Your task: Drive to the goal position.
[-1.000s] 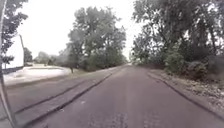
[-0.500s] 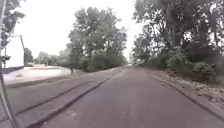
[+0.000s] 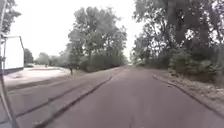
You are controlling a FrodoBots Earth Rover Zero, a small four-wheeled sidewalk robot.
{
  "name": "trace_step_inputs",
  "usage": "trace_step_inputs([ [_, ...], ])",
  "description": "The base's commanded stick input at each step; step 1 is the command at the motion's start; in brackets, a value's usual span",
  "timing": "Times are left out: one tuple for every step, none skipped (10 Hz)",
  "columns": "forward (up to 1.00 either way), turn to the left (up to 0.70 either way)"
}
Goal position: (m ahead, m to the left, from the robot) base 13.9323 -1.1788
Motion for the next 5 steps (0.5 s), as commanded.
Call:
trace_step_inputs([
  [0.7,0.0],
  [0.7,0.0],
  [0.7,0.0],
  [0.7,0.0],
  [0.7,0.0],
])
